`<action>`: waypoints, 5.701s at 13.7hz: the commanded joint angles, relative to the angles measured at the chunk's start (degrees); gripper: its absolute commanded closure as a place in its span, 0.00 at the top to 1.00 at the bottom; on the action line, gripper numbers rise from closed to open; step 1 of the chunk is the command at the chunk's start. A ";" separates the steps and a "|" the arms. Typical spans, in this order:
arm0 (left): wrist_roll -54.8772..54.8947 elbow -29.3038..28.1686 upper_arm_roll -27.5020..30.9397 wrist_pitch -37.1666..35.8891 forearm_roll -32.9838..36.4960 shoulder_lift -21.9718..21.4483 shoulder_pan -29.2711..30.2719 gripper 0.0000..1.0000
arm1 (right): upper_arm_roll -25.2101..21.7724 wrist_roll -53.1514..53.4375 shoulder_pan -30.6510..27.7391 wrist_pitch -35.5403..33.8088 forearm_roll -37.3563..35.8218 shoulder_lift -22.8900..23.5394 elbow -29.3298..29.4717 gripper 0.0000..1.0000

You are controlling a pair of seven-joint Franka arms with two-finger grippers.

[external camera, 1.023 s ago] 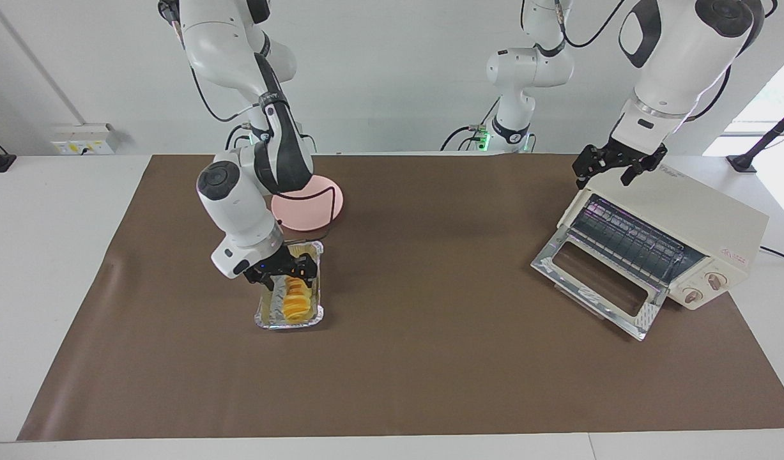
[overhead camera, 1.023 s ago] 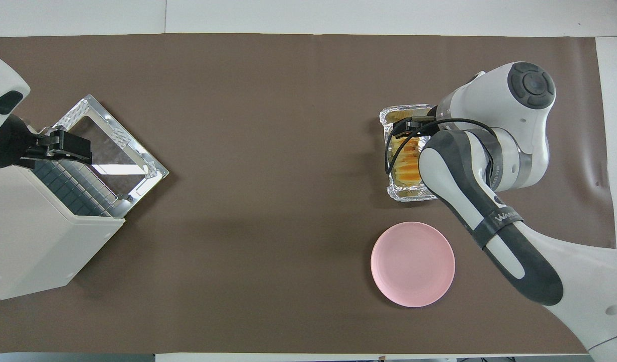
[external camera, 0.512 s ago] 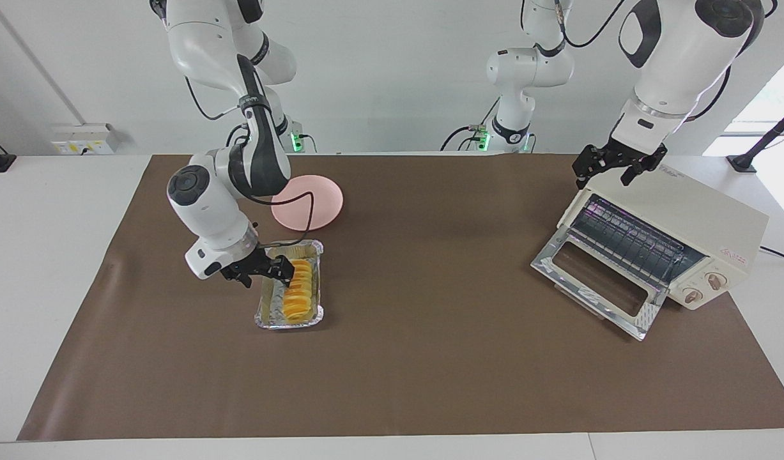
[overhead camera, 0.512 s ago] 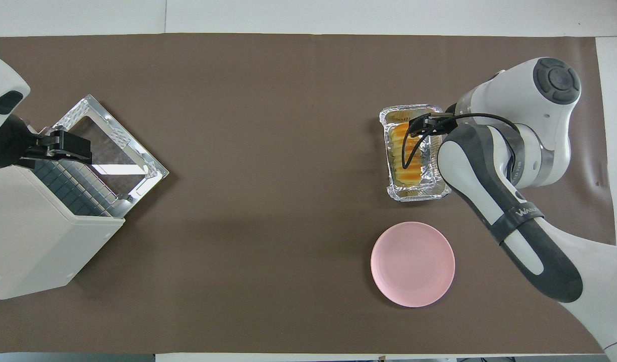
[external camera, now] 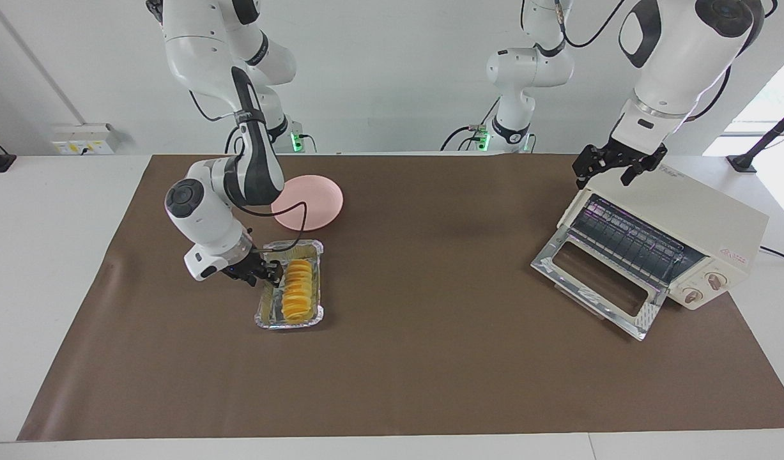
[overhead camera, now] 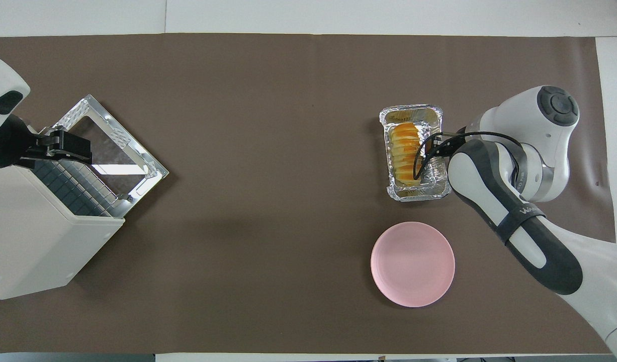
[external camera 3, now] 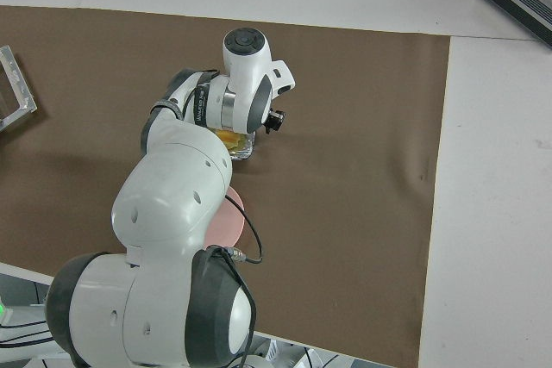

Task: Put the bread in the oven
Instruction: 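Open the right gripper to release the bread in the tray, then grasp the foil tray rim with the right gripper and slide it toward the oven, then withdraw the right gripper from the tray while the left gripper reaches it, then grasp the foil tray with the left gripper and lift it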

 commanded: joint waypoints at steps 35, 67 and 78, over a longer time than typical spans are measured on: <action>0.41 -0.31 -0.14 -2.23 -0.46 -0.28 0.48 1.00 | 0.49 26.92 31.60 12.53 1.95 18.71 23.32 0.00; -27.81 12.96 0.03 20.24 1.64 33.02 -27.29 1.00 | -1.09 -10.34 -8.65 -40.03 -8.86 -23.64 13.58 1.00; -32.63 10.06 -0.05 25.26 3.40 35.75 -28.53 0.51 | -1.18 -14.04 -9.09 -36.68 -11.76 -23.12 14.09 1.00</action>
